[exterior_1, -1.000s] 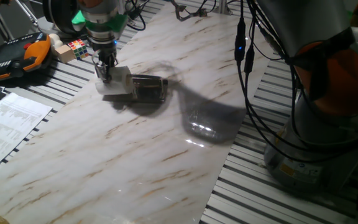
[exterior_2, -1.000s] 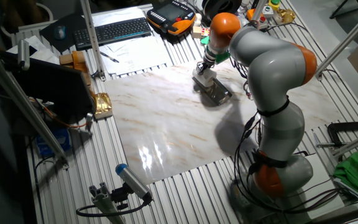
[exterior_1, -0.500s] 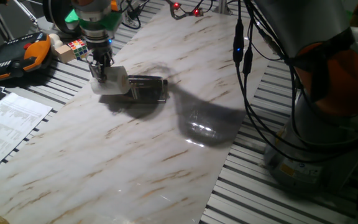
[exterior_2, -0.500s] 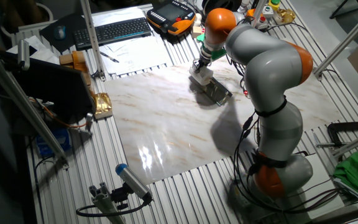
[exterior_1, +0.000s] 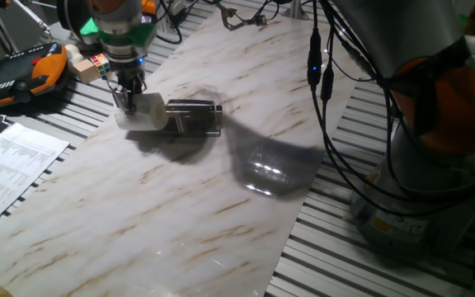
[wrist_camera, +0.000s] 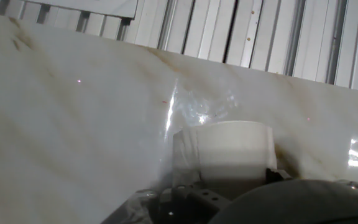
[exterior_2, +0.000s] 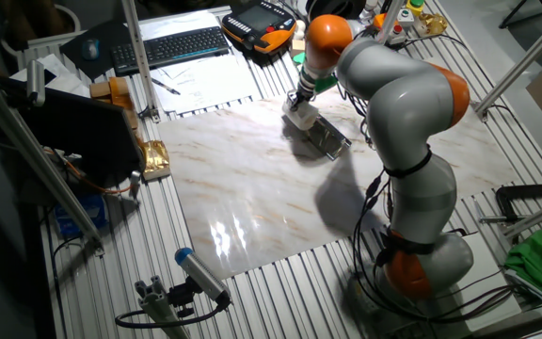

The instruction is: Take the roll of paper down from the shelf

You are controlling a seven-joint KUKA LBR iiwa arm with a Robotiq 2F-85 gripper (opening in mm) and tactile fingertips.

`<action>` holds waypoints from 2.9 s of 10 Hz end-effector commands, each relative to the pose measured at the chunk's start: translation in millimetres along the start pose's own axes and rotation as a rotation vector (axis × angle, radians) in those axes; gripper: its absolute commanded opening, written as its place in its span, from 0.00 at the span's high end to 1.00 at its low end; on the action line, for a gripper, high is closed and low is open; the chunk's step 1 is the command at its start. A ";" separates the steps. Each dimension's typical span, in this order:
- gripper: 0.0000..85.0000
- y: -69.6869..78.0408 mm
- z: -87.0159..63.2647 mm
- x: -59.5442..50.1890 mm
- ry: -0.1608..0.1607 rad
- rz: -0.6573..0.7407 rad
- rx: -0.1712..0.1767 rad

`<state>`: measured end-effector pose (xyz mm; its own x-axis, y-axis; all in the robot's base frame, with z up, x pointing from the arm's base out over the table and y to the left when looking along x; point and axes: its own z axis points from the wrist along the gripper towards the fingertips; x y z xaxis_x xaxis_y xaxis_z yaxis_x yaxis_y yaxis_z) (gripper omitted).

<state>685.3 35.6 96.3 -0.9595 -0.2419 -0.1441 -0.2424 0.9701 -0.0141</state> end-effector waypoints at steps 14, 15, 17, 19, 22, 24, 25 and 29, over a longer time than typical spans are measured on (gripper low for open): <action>0.99 51.1 -34.2 43.6 0.022 0.162 0.036; 0.99 54.9 -34.0 47.4 0.022 0.174 0.036; 0.99 62.8 -33.1 53.6 0.014 0.204 0.041; 0.99 68.3 -28.2 58.2 0.003 0.222 0.064; 0.99 73.5 -23.1 61.5 0.003 0.236 0.065; 0.99 77.2 -17.7 62.0 0.002 0.242 0.064; 0.99 77.8 -16.0 61.6 0.010 0.235 0.061; 0.84 81.0 -10.8 62.4 0.004 0.242 0.065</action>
<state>604.1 99.0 96.8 -0.9889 -0.0005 -0.1483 0.0059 0.9991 -0.0431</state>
